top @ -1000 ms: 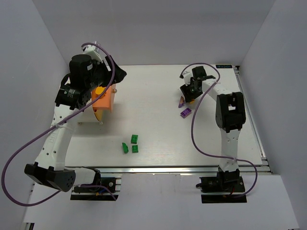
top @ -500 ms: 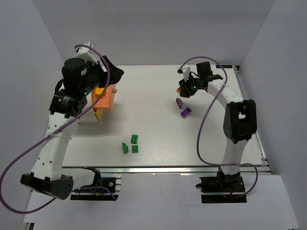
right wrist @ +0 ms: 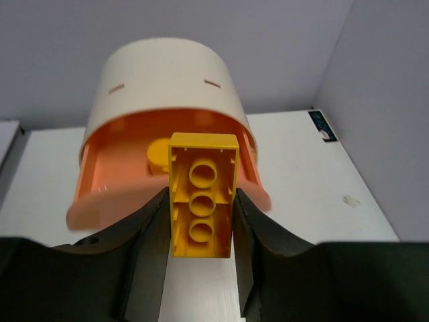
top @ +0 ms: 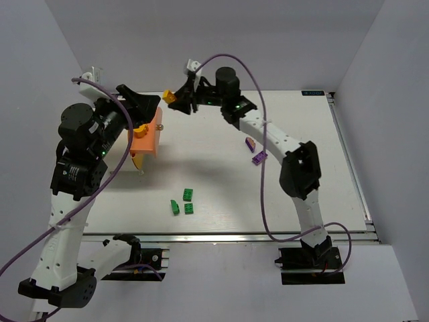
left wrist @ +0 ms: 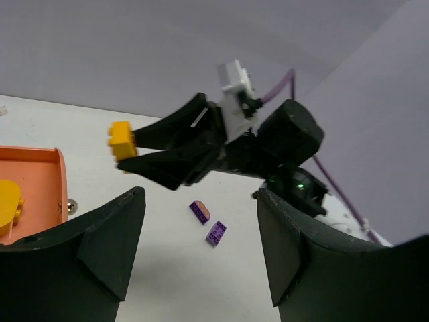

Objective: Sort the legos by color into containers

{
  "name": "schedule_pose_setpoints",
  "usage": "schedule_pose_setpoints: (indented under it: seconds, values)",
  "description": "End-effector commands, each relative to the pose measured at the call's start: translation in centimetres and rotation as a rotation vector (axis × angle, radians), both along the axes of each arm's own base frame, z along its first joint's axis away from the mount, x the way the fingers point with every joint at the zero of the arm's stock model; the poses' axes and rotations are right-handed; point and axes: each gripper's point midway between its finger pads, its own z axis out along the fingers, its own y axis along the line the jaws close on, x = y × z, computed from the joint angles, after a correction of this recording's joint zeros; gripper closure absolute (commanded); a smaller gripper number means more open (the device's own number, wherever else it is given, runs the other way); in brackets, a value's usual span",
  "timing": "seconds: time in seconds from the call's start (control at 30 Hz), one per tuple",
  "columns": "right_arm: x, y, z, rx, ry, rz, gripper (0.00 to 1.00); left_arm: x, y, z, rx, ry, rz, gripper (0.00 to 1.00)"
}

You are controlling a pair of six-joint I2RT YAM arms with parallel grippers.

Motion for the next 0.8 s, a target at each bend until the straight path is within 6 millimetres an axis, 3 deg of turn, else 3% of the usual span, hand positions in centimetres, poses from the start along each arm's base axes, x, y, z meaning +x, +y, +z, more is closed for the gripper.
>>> schedule_pose_setpoints:
  seconds: [0.0, 0.23, 0.43, 0.77]
  values:
    - [-0.4, 3.5, 5.2, 0.208, 0.031, -0.020, 1.00, -0.3, 0.2, 0.4, -0.041, -0.021, 0.014, 0.23]
    - [-3.7, 8.2, 6.7, 0.319, -0.016, 0.008, 1.00, -1.2, 0.7, 0.4, -0.046, -0.018, 0.031, 0.22]
    - [-4.7, 9.9, 5.2, 0.310, -0.005, 0.001, 1.00, -1.4, 0.8, 0.1, -0.054, -0.007, 0.035, 0.22]
    - [-3.9, 10.2, 1.5, 0.222, -0.011, -0.033, 0.73, -1.9, 1.2, 0.0, -0.057, -0.003, 0.049, 0.22]
